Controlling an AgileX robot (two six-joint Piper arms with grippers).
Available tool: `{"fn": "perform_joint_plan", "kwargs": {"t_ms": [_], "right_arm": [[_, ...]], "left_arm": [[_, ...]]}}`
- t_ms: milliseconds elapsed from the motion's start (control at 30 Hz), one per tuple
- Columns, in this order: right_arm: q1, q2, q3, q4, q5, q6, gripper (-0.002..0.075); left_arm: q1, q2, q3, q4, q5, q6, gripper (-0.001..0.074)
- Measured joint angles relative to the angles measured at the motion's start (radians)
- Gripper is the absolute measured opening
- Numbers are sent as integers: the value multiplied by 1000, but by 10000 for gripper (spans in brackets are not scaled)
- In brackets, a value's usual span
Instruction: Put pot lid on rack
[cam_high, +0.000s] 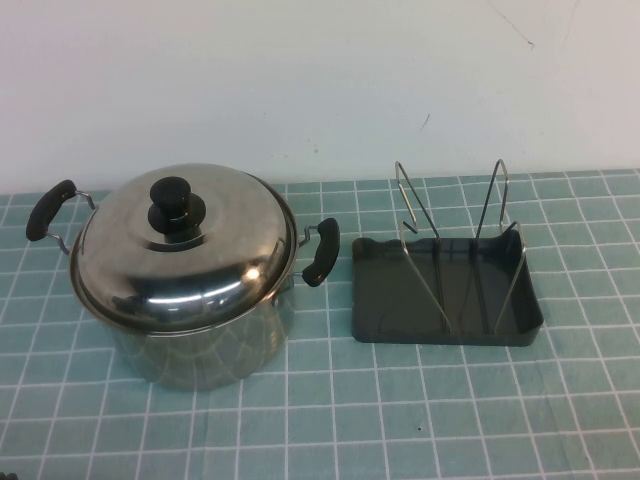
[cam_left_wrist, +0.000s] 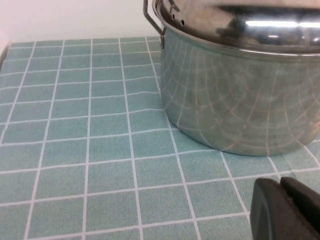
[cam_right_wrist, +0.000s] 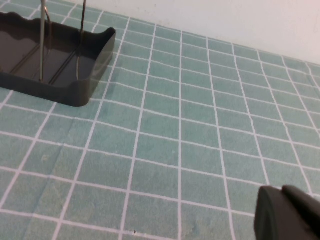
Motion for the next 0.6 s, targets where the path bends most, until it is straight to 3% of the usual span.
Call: {"fn": "perform_joint_plan", "kwargs": {"t_ms": [400, 600], "right_arm": [[0, 0, 2, 0, -24, 0, -1], [0, 0, 9, 0, -297, 0, -1]], "left_arm": [[0, 0, 0, 0, -24, 0, -4], [0, 0, 3, 20, -263, 2, -4]]}}
